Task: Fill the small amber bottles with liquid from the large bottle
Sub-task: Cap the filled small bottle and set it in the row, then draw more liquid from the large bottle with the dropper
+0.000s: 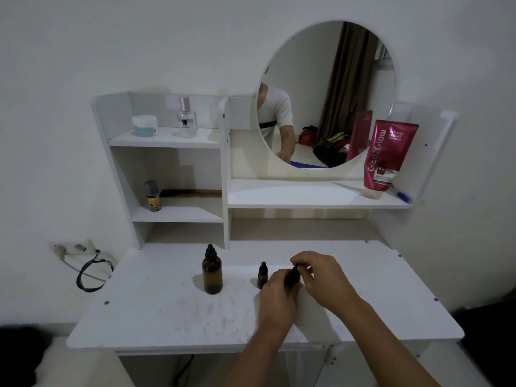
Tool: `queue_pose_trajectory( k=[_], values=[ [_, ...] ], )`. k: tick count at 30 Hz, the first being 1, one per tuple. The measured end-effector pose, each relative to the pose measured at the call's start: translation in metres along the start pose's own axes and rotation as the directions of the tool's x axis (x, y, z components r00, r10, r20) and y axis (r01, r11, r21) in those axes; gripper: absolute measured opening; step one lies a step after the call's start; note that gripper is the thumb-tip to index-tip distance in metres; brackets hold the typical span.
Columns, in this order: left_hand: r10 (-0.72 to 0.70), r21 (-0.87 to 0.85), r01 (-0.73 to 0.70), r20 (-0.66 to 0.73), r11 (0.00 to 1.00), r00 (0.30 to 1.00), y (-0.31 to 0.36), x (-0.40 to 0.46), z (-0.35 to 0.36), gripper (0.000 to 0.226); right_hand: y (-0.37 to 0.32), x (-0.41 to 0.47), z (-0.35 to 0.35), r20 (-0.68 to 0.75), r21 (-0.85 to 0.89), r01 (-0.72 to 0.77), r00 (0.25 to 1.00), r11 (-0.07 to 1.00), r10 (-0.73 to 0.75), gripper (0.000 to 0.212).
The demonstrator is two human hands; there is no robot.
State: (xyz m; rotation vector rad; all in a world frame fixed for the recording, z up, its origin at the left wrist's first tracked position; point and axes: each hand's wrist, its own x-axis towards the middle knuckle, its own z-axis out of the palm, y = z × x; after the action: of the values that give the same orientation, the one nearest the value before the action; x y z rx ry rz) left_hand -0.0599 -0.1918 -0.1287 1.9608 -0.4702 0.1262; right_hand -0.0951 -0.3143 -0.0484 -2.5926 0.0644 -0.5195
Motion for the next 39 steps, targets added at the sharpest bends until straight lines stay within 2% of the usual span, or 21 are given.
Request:
queue_pose_trajectory(
  k=[3, 5, 9, 13, 15, 18, 22, 24, 27, 29, 31, 34, 39],
  values=[
    [0.005, 0.003, -0.005, -0.011, 1.000, 1.000, 0.0001, 0.0007, -0.0018, 0.015, -0.0050, 0.0031, 0.0006, -0.022, -0.062, -0.064, 0.998, 0.996, 0.063, 0.013],
    [0.006, -0.006, -0.006, -0.010, 1.000, 1.000, 0.0002, -0.0002, -0.0025, 0.012, -0.0054, 0.0029, 0.0027, -0.029, -0.065, -0.096, 0.995, 0.993, 0.094, 0.020],
    [0.023, -0.023, -0.023, -0.010, 0.999, 1.000, -0.0004, 0.0004, -0.0023, 0.015, -0.0045, 0.0011, 0.0074, -0.012, 0.030, -0.045, 0.999, 0.999, 0.045, 0.029],
    [0.006, -0.012, -0.006, 0.000, 1.000, 1.000, -0.0007, 0.0013, -0.0012, 0.014, -0.0063, 0.0048, 0.0096, -0.026, -0.050, -0.127, 0.992, 0.991, 0.126, 0.023],
    [-0.003, -0.018, 0.003, -0.002, 1.000, 1.000, -0.0001, 0.0003, -0.0017, 0.013, -0.0065, 0.0041, 0.0094, -0.053, -0.082, -0.176, 0.984, 0.981, 0.172, 0.032],
    [0.001, -0.026, -0.001, -0.003, 1.000, 1.000, -0.0017, 0.0010, -0.0004, 0.013, -0.0050, 0.0023, 0.0072, -0.067, -0.030, -0.123, 0.990, 0.992, 0.121, 0.035],
    [0.001, 0.000, -0.001, -0.009, 1.000, 1.000, -0.0050, 0.0028, 0.0017, 0.016, -0.0020, 0.0042, 0.0088, 0.062, -0.057, -0.075, 0.995, 0.996, 0.078, 0.028],
    [-0.004, -0.003, 0.004, -0.007, 1.000, 1.000, -0.0028, 0.0020, 0.0009, 0.016, -0.0030, 0.0042, 0.0085, 0.032, -0.096, -0.118, 0.992, 0.988, 0.121, 0.020],
    [-0.004, -0.018, 0.003, -0.005, 1.000, 1.000, -0.0026, 0.0016, 0.0013, 0.014, -0.0038, 0.0037, 0.0048, -0.025, -0.133, -0.168, 0.986, 0.977, 0.166, 0.029],
    [-0.014, -0.009, 0.014, 0.002, 1.000, 1.000, -0.0017, 0.0015, 0.0006, 0.014, -0.0038, 0.0039, 0.0028, -0.041, -0.080, -0.134, 0.991, 0.988, 0.131, 0.028],
    [-0.019, 0.002, 0.019, -0.002, 1.000, 1.000, -0.0003, 0.0017, -0.0005, 0.016, -0.0036, 0.0051, 0.0032, 0.028, -0.026, -0.084, 0.996, 0.996, 0.085, 0.027],
    [-0.021, 0.017, 0.021, -0.001, 1.000, 1.000, 0.0004, 0.0017, -0.0016, 0.016, -0.0023, 0.0062, 0.0066, 0.118, -0.048, -0.072, 0.990, 0.996, 0.077, 0.033],
    [-0.018, -0.005, 0.018, -0.002, 1.000, 1.000, -0.0001, 0.0012, -0.0014, 0.015, -0.0007, 0.0060, 0.0037, 0.027, -0.084, -0.102, 0.994, 0.991, 0.104, 0.033]
  ],
)
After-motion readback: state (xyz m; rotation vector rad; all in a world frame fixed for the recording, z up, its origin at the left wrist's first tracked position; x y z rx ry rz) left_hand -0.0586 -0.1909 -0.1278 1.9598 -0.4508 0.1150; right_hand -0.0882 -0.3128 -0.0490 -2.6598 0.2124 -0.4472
